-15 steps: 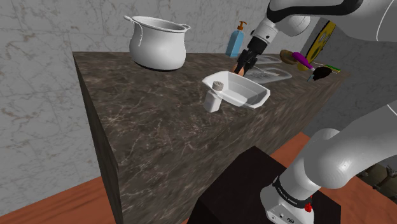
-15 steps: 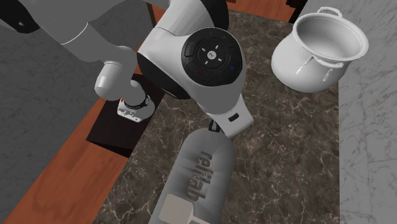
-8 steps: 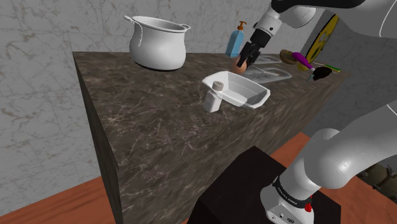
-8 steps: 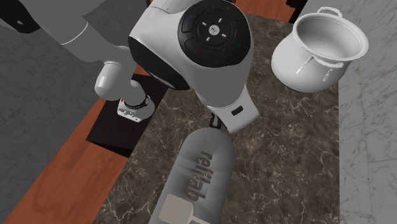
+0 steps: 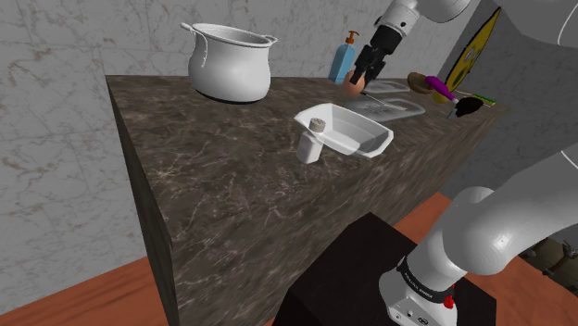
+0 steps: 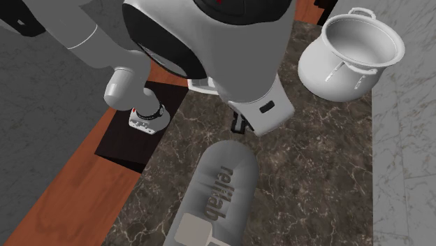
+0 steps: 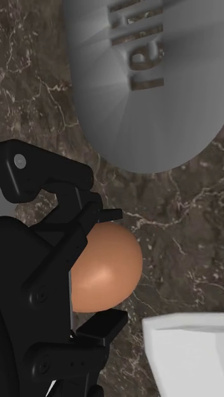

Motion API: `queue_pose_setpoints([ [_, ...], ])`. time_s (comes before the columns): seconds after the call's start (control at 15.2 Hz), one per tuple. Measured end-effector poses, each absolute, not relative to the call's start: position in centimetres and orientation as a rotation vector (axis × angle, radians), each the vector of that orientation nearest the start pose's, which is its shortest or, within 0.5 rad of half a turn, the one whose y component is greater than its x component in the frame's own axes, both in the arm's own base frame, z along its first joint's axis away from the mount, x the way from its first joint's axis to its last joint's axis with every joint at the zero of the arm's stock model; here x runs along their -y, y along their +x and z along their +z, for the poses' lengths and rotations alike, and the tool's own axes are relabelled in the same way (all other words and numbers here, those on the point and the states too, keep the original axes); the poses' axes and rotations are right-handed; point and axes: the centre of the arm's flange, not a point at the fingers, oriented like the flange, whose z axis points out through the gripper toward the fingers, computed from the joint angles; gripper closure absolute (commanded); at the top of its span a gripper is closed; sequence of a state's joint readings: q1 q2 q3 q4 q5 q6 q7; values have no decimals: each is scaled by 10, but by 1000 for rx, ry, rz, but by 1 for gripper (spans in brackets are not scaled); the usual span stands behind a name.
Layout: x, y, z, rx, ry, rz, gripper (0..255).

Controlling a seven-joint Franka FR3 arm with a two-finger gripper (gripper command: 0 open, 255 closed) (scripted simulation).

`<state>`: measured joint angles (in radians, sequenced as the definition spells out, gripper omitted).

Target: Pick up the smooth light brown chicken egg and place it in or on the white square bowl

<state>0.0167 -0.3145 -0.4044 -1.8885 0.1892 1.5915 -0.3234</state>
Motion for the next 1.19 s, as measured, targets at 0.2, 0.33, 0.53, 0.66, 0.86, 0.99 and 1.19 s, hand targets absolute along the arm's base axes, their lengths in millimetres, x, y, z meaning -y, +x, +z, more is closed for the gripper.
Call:
queue_pose_setpoints([
  [0.2, 183, 426, 642, -72, -2842, -142, 255],
  [0.33, 182, 425, 653, -72, -2842, -142, 255],
  [0.53, 182, 426, 667, -72, -2842, -142, 255],
  [0.66, 183, 426, 677, -72, -2842, -142, 255],
  [0.86, 155, 411, 681, -69, -2842, -141, 255],
  [0.99, 135, 401, 681, -70, -2842, -142, 255],
  [1.19, 98, 380, 683, -70, -2842, -142, 255],
])
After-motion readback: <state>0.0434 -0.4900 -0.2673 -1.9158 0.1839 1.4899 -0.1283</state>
